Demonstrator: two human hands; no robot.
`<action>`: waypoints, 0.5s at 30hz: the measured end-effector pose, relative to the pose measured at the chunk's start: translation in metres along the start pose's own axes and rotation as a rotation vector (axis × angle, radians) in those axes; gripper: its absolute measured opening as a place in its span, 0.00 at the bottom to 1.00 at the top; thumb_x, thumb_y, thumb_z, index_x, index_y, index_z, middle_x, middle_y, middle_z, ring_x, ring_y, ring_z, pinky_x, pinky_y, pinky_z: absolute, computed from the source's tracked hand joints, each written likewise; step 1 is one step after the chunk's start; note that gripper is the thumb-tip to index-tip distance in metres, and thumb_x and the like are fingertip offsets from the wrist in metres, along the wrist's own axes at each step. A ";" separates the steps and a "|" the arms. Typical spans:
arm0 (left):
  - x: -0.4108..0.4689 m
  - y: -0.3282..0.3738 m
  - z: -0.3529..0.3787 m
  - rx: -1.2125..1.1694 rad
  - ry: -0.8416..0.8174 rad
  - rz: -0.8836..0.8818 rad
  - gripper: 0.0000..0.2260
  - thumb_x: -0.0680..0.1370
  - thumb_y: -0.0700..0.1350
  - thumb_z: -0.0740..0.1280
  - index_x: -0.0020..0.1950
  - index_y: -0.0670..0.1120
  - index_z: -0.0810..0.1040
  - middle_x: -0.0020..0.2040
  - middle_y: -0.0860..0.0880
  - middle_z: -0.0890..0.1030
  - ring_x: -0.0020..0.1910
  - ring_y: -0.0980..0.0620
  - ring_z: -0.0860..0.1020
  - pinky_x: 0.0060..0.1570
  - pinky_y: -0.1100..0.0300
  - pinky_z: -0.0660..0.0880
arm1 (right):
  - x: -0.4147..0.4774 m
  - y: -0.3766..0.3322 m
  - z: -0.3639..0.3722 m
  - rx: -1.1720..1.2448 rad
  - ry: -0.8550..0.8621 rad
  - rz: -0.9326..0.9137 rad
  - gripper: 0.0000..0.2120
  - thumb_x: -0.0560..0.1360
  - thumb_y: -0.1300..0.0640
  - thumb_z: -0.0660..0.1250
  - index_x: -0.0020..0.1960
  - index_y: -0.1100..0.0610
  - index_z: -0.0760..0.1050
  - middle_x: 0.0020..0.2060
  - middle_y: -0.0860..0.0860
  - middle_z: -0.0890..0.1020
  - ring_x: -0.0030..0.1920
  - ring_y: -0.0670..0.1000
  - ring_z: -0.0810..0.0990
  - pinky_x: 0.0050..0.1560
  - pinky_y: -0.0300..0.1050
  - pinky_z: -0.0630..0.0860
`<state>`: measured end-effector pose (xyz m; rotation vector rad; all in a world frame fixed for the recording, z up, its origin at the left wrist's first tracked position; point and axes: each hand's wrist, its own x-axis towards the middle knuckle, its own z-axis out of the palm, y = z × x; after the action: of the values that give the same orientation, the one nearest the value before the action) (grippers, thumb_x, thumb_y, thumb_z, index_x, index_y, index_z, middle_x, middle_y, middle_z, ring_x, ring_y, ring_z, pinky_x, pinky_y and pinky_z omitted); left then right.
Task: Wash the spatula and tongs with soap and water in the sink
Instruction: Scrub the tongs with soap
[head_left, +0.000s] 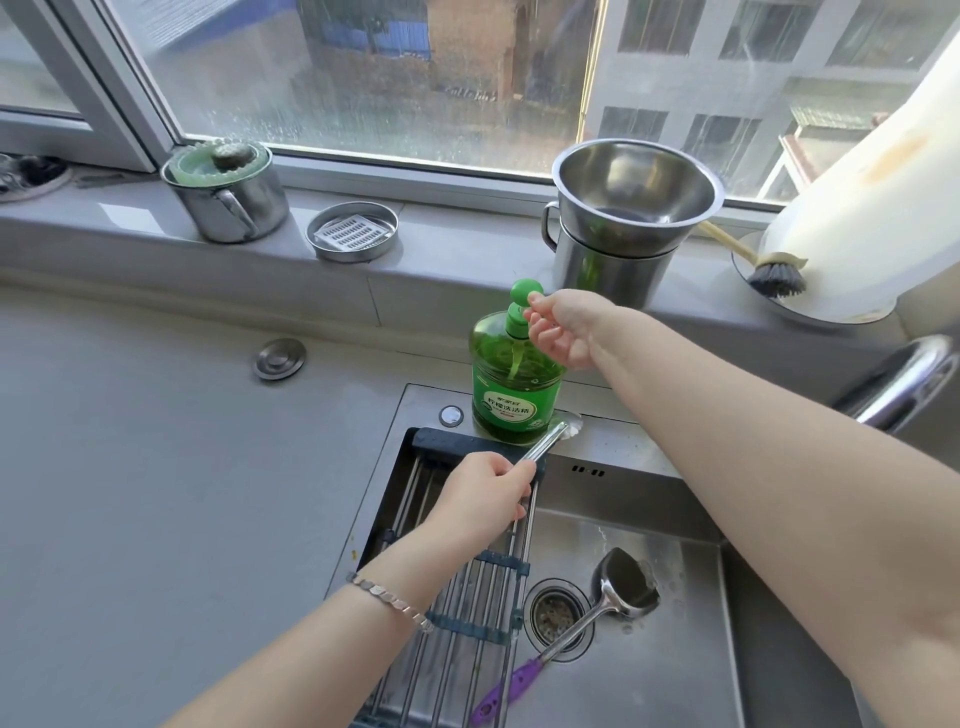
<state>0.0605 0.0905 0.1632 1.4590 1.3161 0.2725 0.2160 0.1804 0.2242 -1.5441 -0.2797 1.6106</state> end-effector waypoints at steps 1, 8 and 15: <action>-0.002 0.000 -0.001 0.003 -0.001 0.004 0.14 0.79 0.50 0.60 0.37 0.45 0.75 0.27 0.51 0.74 0.34 0.55 0.77 0.37 0.61 0.70 | -0.002 -0.001 -0.001 -0.007 -0.013 0.015 0.15 0.81 0.55 0.56 0.37 0.60 0.67 0.28 0.48 0.66 0.15 0.41 0.66 0.15 0.28 0.60; -0.002 -0.006 -0.007 -0.006 -0.006 0.019 0.14 0.79 0.50 0.60 0.36 0.46 0.75 0.28 0.52 0.75 0.32 0.57 0.76 0.36 0.63 0.70 | 0.003 -0.007 0.009 -0.060 -0.006 0.049 0.19 0.77 0.46 0.61 0.35 0.58 0.66 0.22 0.48 0.67 0.15 0.42 0.64 0.15 0.28 0.59; 0.013 -0.012 0.000 0.009 -0.045 -0.007 0.14 0.78 0.50 0.60 0.36 0.45 0.75 0.28 0.52 0.75 0.31 0.53 0.73 0.34 0.62 0.69 | 0.018 -0.011 0.010 -0.003 -0.014 0.088 0.20 0.77 0.47 0.61 0.31 0.56 0.63 0.17 0.47 0.65 0.13 0.42 0.61 0.12 0.30 0.55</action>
<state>0.0587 0.0984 0.1470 1.4598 1.2867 0.2282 0.2144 0.2034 0.2211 -1.5668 -0.2246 1.6901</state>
